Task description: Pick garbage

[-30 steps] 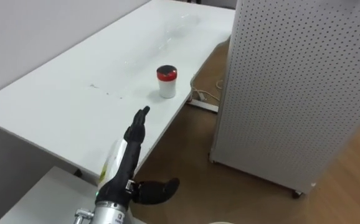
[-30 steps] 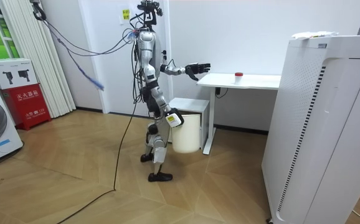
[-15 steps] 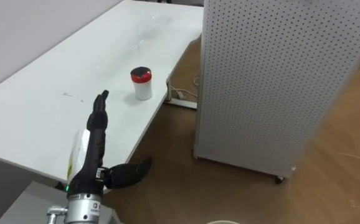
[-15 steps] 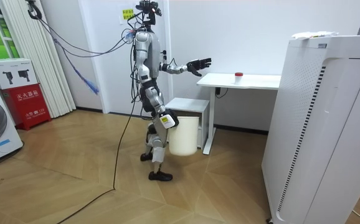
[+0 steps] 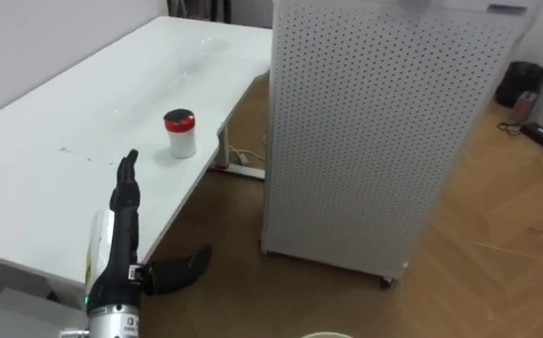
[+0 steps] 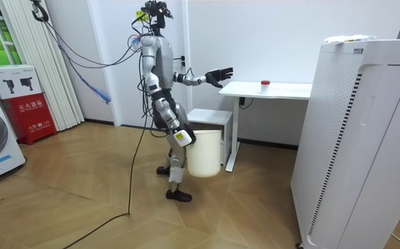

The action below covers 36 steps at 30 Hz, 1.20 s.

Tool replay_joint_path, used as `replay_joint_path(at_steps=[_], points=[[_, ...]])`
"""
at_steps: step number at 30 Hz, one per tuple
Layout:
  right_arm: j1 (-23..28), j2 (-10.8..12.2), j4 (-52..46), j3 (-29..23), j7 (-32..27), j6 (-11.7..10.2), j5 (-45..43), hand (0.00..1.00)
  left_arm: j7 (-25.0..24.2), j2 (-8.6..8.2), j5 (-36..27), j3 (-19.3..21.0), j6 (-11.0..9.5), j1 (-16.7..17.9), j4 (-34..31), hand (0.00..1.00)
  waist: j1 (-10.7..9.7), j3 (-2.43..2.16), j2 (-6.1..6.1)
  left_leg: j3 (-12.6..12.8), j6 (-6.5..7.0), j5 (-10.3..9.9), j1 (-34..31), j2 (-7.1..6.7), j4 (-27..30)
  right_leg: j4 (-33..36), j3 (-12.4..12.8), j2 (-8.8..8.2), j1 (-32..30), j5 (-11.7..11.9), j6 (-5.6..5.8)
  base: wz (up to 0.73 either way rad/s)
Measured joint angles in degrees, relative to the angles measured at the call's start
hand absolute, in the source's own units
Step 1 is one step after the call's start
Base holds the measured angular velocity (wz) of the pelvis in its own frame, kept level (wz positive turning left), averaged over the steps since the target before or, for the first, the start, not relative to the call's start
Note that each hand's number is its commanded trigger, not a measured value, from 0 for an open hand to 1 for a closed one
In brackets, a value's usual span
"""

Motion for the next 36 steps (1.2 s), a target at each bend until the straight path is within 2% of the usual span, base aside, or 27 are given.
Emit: replay_joint_path(at_steps=[1,2,3,4,5,6,7,8,9,12,15,17,20,21,23,24,25,26,27,28,29,30,31,32,33,35,36], points=[[0.0,-0.2,-0.1,-0.4,-0.6,0.0,-0.1,1.0,0.0,-0.27,0.0,-0.2,-1.1,0.0,0.3,0.0,-0.5,-0.1,0.03,-1.1,0.55,-0.7,-3.1,-1.73,0.2,0.2,1.1,0.47,-0.2,-0.3,-0.35,0.1],[0.0,-0.2,-0.1,-0.7,-0.9,0.0,-0.3,1.0,0.0,-0.43,0.0,-0.3,-1.5,0.0,0.4,0.0,-0.4,-0.03,-0.08,-1.3,0.99,-1.1,-4.7,-2.73,-0.4,0.1,1.8,0.71,-0.1,-0.3,-0.45,0.0],[0.0,-0.2,-0.1,-1.0,-1.7,0.0,-0.8,1.0,0.0,-0.7,-0.1,-0.2,-2.0,0.0,0.4,0.0,-0.1,-0.09,-0.19,-1.3,1.03,-1.2,-7.5,-5.12,-3.3,-0.1,2.8,0.77,0.0,-0.4,-0.55,-0.16],[0.0,-0.2,-0.1,-1.0,-2.1,0.0,-1.0,1.0,0.0,-0.73,-0.5,-0.2,-2.0,0.0,0.4,0.0,0.1,-0.13,-0.24,-1.2,0.9,-1.1,-8.6,-6.05,-5.4,-0.3,2.9,0.71,0.1,-0.4,-0.61,-0.27],[0.0,-0.2,-0.1,-0.7,-2.7,0.0,-1.0,1.0,0.1,-0.74,-1.1,0.1,-2.1,0.1,0.4,0.0,0.4,-0.19,-0.12,-0.5,0.69,-0.5,-10.3,-7.23,-10.8,-0.3,2.9,0.74,0.4,-0.6,-1.06,-0.27],[0.1,-0.2,0.0,-0.5,-3.1,0.0,-1.0,1.0,0.1,-0.83,-1.1,0.5,-2.1,0.3,0.5,0.0,0.7,-0.34,0.15,-0.4,0.44,0.9,-11.3,-7.96,-16.3,-0.3,2.8,0.88,0.9,-0.9,-1.48,-0.24],[0.2,-0.2,0.0,-0.5,-3.3,0.0,-0.9,1.0,0.1,-0.91,-1.1,0.6,-2.1,0.4,0.7,0.0,0.7,-0.44,0.3,-0.7,0.54,1.9,-11.6,-8.3,-18.9,-0.3,2.6,0.9,1.2,-1.1,-1.57,-0.15],[0.3,-0.1,0.0,-0.5,-3.6,0.1,-1.0,1.0,0.1,-1.31,-1.1,1.0,-2.1,0.7,1.2,0.0,0.6,-0.9,0.87,-0.9,1.56,5.0,-11.7,-8.47,-21.7,-0.3,1.9,0.64,1.9,-2.1,-1.05,-0.13],[0.4,-0.1,0.0,-0.6,-3.6,0.1,-1.3,1.0,0.1,-1.54,-1.0,1.5,-2.1,1.4,1.2,0.0,0.0,-1.42,0.89,-0.8,2.39,7.2,-11.1,-8.68,-22.8,-0.3,1.1,0.16,2.3,-2.7,-0.04,-0.07],[0.9,-0.3,0.3,-1.8,-3.7,0.1,-1.9,1.0,0.1,-1.84,-0.9,1.8,-2.1,2.2,1.2,0.0,0.1,-1.27,0.31,-0.8,4.5,10.2,-8.7,-10.69,-24.7,-1.3,-1.5,-2.32,4.5,-4.2,1.2,0.0],[0.7,-0.3,0.5,-1.7,-4.1,0.1,-1.8,1.0,0.1,-1.95,-1.5,1.8,-2.1,2.5,1.2,0.0,0.2,-1.05,-0.49,-0.7,5.36,8.9,-7.4,-12.4,-24.6,-2.6,-4.1,-4.71,6.4,-5.2,2.42,0.02],[0.3,-0.3,0.5,-1.7,-4.3,0.1,-1.9,1.0,0.1,-2.29,-1.9,1.8,-2.1,2.6,1.5,0.0,0.4,-1.0,-0.6,-0.4,5.67,7.5,-7.1,-13.04,-24.2,-3.0,-4.3,-5.61,7.0,-6.0,3.0,0.0],[0.1,0.0,0.5,-0.9,-4.1,0.1,-1.7,1.0,-0.1,-2.28,-2.1,1.9,-2.1,2.5,1.5,0.0,0.3,-0.76,-1.37,0.0,6.11,4.7,-6.9,-14.54,-22.6,-1.0,-5.5,-7.64,7.4,-8.4,4.15,0.05],[0.1,0.1,0.3,-0.4,-4.2,0.2,-1.7,1.0,-0.1,-2.29,-2.1,1.9,-2.1,2.5,1.5,0.0,0.5,-0.8,-1.42,0.1,6.32,3.6,-6.9,-14.83,-22.0,0.7,-6.6,-8.39,7.1,-8.8,4.67,0.0],[0.0,0.4,-0.3,-0.5,-4.8,0.4,-1.8,1.0,0.0,-2.27,-2.0,1.9,-2.1,2.5,1.5,0.0,0.9,-0.85,-1.29,0.4,6.58,2.2,-6.8,-14.83,-21.0,4.7,-8.4,-9.45,6.2,-8.8,4.86,-0.02],[-0.2,0.5,-0.4,-0.5,-4.9,0.4,-1.9,1.0,0.1,-2.13,-2.0,1.9,-2.1,2.4,1.5,0.0,0.9,-0.88,-1.36,0.3,6.81,1.5,-6.5,-14.91,-20.9,7.5,-9.5,-10.24,5.5,-8.5,5.45,0.06],[-0.3,0.6,-0.5,-0.5,-4.9,0.4,-1.8,1.0,0.1,-2.05,-2.0,1.9,-2.1,2.4,1.5,0.0,1.2,-0.89,-1.32,-0.1,6.99,1.0,-5.9,-14.93,-20.8,10.6,-9.8,-10.83,4.6,-7.6,6.78,0.07],[-0.3,0.6,-0.5,-0.5,-5.0,0.4,-1.8,1.0,0.1,-2.06,-2.1,1.8,-2.1,2.4,1.5,0.0,1.4,-0.85,-1.22,-0.5,6.98,0.8,-5.4,-14.93,-20.8,12.4,-9.9,-11.06,3.6,-6.9,7.27,0.12],[-0.3,0.6,-0.4,-0.4,-5.3,0.4,-1.8,1.0,0.2,-2.12,-2.1,1.7,-2.2,2.2,1.5,0.0,1.4,-0.71,-0.6,-2.4,6.9,0.5,-4.5,-14.71,-21.3,13.9,-9.8,-10.97,2.3,-6.5,7.74,0.11],[-0.9,0.4,-0.5,-0.5,-5.4,0.4,-1.7,1.0,0.8,-2.24,-2.1,1.7,-2.2,1.6,1.5,0.0,1.8,-0.33,0.02,-4.3,6.66,0.3,-4.3,-14.47,-21.8,12.4,-9.4,-10.93,0.4,-7.2,7.68,0.13],[-1.3,0.4,-0.5,-0.4,-5.4,0.4,-1.7,1.0,1.2,-2.18,-2.1,1.7,-2.2,1.4,1.5,0.0,1.8,-0.21,0.25,-4.9,6.55,0.3,-4.3,-14.39,-22.0,10.8,-8.8,-11.08,-0.7,-7.3,7.68,0.22],[-1.3,0.4,-1.3,-0.3,-5.5,0.4,-1.7,1.0,1.5,-1.95,-2.1,1.7,-2.2,0.9,1.5,0.0,1.7,-0.15,0.35,-5.5,6.36,0.2,-4.3,-14.43,-22.0,5.7,-7.7,-11.52,-2.4,-6.5,8.09,0.29],[-1.3,0.4,-1.7,0.4,-5.6,0.2,-1.7,1.0,2.0,-1.83,-2.2,1.7,-2.3,0.8,1.5,0.0,1.6,-0.27,0.16,-5.8,5.82,-0.2,-4.3,-14.58,-21.9,1.1,-6.1,-11.82,-3.6,-0.7,8.45,0.36],[-1.2,0.4,-1.7,0.6,-5.6,0.1,-1.7,1.0,2.1,-1.92,-2.2,1.7,-2.3,1.0,1.7,0.0,1.6,-0.36,0.51,-6.5,5.6,-0.3,-4.1,-14.44,-21.9,0.6,-6.4,-11.8,-3.4,0.4,7.93,0.3],[-1.0,0.5,-1.6,0.8,-5.5,0.1,-1.8,1.0,2.3,-2.0,-2.2,1.5,-2.3,1.1,1.6,0.0,1.6,-0.72,0.84,-7.2,4.97,-0.4,-3.7,-14.0,-22.5,-0.8,-7.4,-11.09,-2.3,0.5,7.57,0.27],[-1.1,0.5,-1.6,0.8,-5.1,0.1,-1.8,1.0,2.5,-1.94,-2.1,1.5,-2.3,1.1,1.6,0.0,1.6,-0.99,1.31,-7.8,4.35,-0.1,-3.6,-13.3,-23.2,-2.6,-8.8,-10.09,-0.8,0.8,7.07,0.34],[-1.0,0.6,-1.6,0.8,-4.8,0.1,-1.9,1.0,2.6,-1.93,-2.1,1.5,-2.3,1.2,1.6,0.0,1.6,-0.89,1.16,-8.0,3.98,0.1,-2.8,-13.07,-23.6,-3.6,-9.3,-9.68,0.4,0.9,6.96,0.33]])
